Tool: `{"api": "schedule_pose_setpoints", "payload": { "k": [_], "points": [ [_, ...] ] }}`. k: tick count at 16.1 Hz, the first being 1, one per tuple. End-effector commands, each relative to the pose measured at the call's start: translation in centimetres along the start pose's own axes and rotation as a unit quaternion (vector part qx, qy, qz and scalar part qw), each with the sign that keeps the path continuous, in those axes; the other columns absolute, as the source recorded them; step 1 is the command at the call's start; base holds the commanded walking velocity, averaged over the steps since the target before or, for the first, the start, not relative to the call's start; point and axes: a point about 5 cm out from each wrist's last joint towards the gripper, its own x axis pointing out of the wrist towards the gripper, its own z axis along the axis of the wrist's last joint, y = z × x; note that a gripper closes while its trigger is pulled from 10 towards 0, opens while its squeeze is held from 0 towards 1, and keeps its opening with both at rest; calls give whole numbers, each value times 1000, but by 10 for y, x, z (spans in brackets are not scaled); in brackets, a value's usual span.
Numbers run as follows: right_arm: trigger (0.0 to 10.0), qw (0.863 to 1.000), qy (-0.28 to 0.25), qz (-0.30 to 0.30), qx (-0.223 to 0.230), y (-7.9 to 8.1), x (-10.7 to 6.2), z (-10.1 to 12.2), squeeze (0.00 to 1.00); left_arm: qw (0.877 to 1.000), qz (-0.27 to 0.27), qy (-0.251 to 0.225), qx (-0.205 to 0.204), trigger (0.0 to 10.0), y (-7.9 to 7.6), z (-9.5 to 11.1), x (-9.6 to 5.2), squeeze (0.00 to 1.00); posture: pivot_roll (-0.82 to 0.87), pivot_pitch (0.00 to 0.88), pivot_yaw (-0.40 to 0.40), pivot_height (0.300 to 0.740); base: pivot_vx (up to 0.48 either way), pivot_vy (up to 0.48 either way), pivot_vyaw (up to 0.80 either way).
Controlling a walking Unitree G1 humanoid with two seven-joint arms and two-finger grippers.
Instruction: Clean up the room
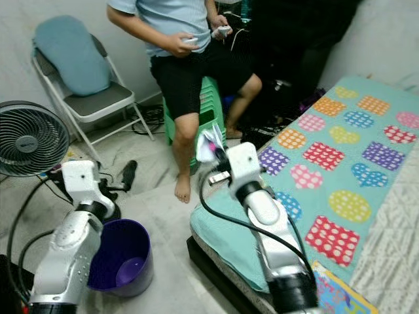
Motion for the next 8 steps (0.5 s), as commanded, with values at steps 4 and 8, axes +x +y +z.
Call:
{"api": "schedule_pose_setpoints", "payload": {
  "k": [4,8],
  "points": [
    [10000,1000,-15,22,-13,12,7,4,0,1000,20,-14,15,10000,7,6,4,0,-152,0,45,740,0,0,0],
    [10000,996,-21,75,-36,23,22,11,0,997,72,-32,2,10000,14,7,-7,0,-64,0,-63,740,0,0,0]
  ]
}}
